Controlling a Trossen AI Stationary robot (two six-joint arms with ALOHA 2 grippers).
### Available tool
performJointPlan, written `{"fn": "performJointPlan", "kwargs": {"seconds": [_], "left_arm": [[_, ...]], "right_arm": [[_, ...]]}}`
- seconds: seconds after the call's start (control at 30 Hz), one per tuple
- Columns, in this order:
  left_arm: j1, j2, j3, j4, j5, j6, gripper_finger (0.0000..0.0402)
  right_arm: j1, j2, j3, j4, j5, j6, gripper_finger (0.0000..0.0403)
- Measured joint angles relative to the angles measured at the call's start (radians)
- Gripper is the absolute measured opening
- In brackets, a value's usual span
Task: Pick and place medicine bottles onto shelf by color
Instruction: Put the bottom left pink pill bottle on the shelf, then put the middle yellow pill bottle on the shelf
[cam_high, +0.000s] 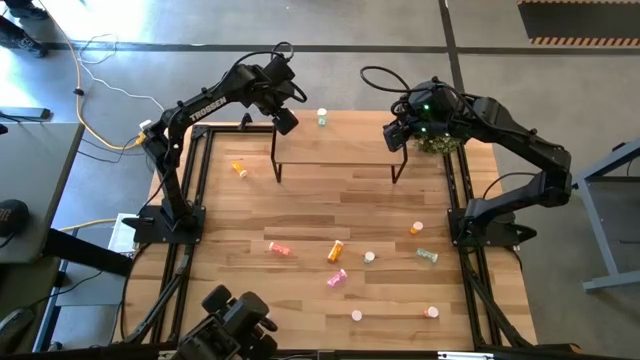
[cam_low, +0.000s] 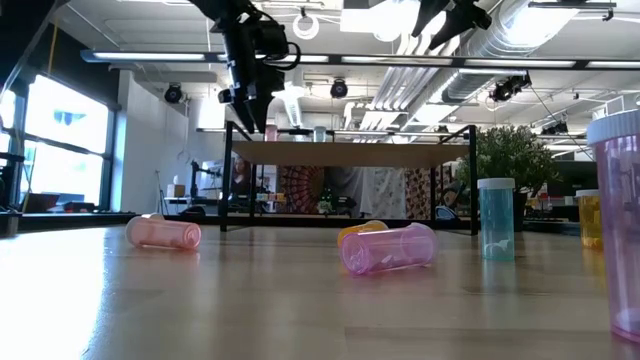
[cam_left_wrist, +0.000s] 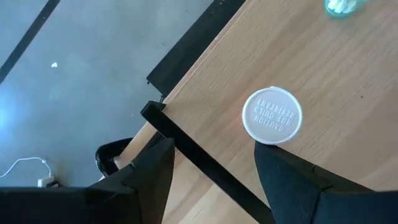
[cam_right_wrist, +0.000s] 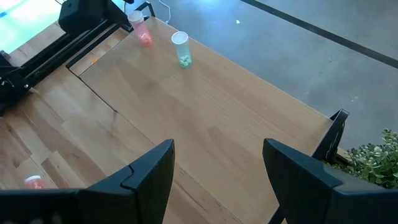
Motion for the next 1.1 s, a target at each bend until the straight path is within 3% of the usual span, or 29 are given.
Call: {"fn": "performJointPlan", "kwargs": {"seconds": [0.43,0.7,0.87,1.1], "left_arm": [[0.0,0.0,0.0,0.034,0.001,0.0,0.0213],[0.0,0.0,0.004,-0.022,-0.01,0.001,0.0213],[-0.002,-0.004,0.073,-0.105,-0.019,0.0,0.0213],[-0.038,-0.103,0.1,-0.124,0.052,-0.025,0.0213]], "right_arm": [[0.0,0.0,0.0,0.002,0.0,0.0,0.0236],[0.0,0.0,0.0,0.002,0.0,0.008,0.0236],[0.0,-0.005,0.0,0.002,-0.002,0.023,0.0236],[0.003,-0.049,0.0,-0.003,-0.005,0.02,0.0236]]}}
